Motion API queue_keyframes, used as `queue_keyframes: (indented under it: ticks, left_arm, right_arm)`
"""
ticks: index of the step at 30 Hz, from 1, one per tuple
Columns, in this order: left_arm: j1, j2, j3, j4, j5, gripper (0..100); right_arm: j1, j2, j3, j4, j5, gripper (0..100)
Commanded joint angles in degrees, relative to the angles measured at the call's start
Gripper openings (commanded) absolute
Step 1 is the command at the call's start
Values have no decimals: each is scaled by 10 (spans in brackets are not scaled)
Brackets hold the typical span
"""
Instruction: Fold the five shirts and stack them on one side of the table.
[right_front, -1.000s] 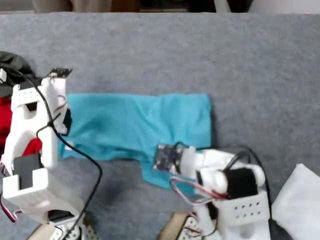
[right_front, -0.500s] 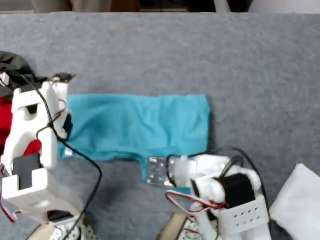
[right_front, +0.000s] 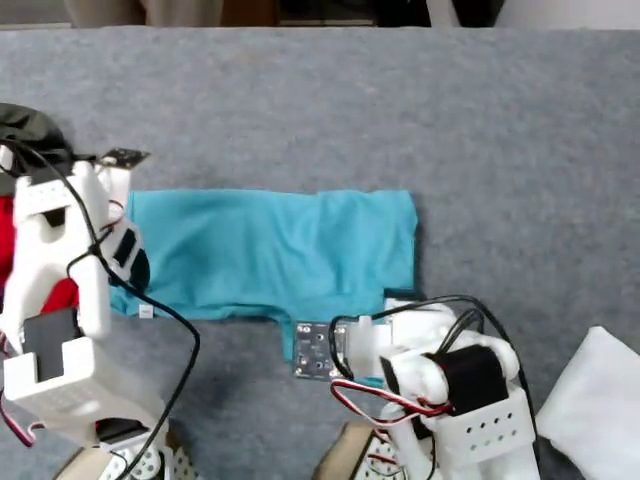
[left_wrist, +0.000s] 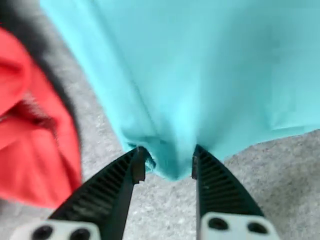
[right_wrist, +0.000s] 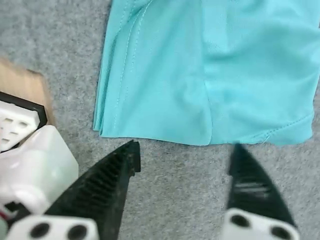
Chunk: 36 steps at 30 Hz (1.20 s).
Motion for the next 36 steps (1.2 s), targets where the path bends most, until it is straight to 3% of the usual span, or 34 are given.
queue_keyframes:
  ticks: [1, 5, 8, 10, 15, 18, 26, 36]
  left_arm:
    - [-23, -24, -82, 39, -4, 175]
    - [-44, -23, -193, 72, 2, 161]
    - [-23, -22, -250, 93, 73, 19]
    - [11, -14, -249, 94, 136, 42]
    - [93, 68, -245, 32, 305, 19]
    - [120, 141, -253, -4, 360, 19]
    - [98, 298, -333, -31, 375, 19]
    - [22, 414, -489, 20, 357, 19]
  right_arm:
    - [-7, -6, -15, 6, 6, 316]
    - [5, 0, -53, -15, 3, 186]
    - [31, 23, -62, -85, 3, 0]
    - [47, 73, -63, -134, -4, 37]
    - [63, 261, -105, -287, -84, 6]
    - [63, 384, -164, -353, -145, 6]
    - [105, 689, -292, -491, -240, 6]
    - [202, 898, -370, -541, -183, 5]
